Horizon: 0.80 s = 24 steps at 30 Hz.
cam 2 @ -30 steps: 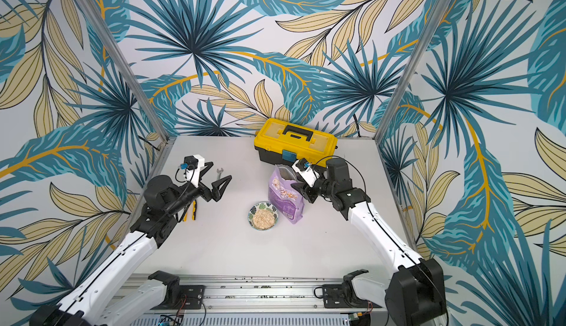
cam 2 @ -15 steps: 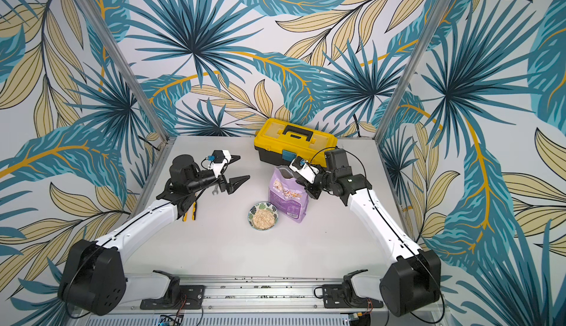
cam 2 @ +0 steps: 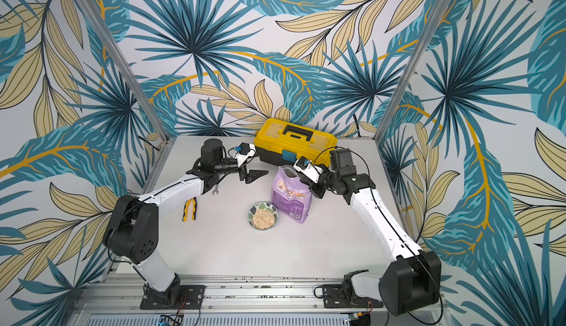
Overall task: Pour the oats into the breakfast bowl
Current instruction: Close the oats bag at the center of the board.
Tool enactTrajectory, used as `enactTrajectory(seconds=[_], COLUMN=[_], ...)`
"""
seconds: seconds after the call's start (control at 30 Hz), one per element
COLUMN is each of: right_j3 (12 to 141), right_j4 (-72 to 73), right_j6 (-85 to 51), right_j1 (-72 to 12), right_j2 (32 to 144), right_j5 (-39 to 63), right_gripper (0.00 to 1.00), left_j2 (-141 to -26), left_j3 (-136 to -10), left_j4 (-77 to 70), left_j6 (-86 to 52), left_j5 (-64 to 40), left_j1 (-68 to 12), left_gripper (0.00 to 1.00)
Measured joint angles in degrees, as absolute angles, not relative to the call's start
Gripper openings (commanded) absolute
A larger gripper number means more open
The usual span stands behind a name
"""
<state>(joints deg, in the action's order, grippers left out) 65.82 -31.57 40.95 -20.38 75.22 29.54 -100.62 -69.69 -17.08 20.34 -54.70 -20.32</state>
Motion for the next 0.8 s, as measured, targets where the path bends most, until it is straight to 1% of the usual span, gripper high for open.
enactTrajectory(seconds=[0.17, 0.53, 0.7, 0.8], right_j3=[65.9, 66.5, 67.0, 67.0], right_j4=[-31.7, -31.9, -32.3, -32.4], right_j6=[41.0, 41.0, 41.0, 41.0], right_j1=[-20.4, -20.3, -20.3, -20.3], right_j2=[75.2, 76.0, 76.2, 76.2], right_j5=[29.6, 29.4, 28.8, 28.7], right_gripper=[0.0, 0.0, 0.0, 0.0], left_j2=[-105.0, -112.7, -114.0, -114.6], left_j3=[-74.9, -84.7, -85.9, -86.4], left_j4=[-15.2, -4.9, -1.6, -0.5], left_j6=[22.8, 28.3, 29.6, 30.1], left_j5=[-57.2, -61.0, -62.4, -62.9], left_j1=[-20.7, -22.5, -24.8, -26.2], left_gripper=[0.84, 0.78, 0.73, 0.67])
